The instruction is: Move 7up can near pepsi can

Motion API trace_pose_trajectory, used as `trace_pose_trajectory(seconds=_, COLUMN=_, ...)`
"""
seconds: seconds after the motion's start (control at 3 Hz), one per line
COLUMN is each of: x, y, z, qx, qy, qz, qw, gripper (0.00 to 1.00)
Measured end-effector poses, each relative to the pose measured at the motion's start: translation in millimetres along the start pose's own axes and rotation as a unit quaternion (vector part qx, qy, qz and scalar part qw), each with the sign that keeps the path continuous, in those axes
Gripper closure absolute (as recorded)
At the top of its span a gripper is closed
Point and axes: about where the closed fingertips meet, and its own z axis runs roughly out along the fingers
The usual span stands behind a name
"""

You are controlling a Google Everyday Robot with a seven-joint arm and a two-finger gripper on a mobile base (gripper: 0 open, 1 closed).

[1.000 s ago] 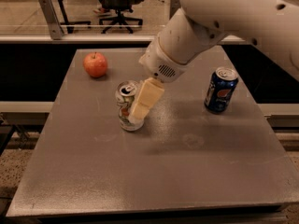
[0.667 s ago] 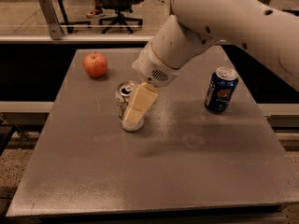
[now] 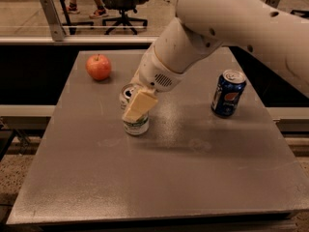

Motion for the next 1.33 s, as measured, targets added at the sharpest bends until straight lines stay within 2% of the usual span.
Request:
trace_pose_trajectory(seconds=0.33, x=2, y=1, z=-7, qx=0.002, qy=0.002, qz=-0.001, qw=1.0, gripper=0.65)
trace_pose_trajectory(seconds=0.67, x=11, y=-11, z=-27, qx=0.014, qy=0.023, qz=0.0, qw=0.9996, gripper=0.88)
trace_pose_trajectory(seconds=1.0, x=32, y=-32, z=-54, qx=0.027, qy=0.04, qz=0.015, qw=0.9987, gripper=1.0)
trace_pose_trajectory(seconds=1.33, x=57, y=-55, z=-75, qx=0.041, qy=0.037, qz=0.042, qw=0.9976, gripper=1.0)
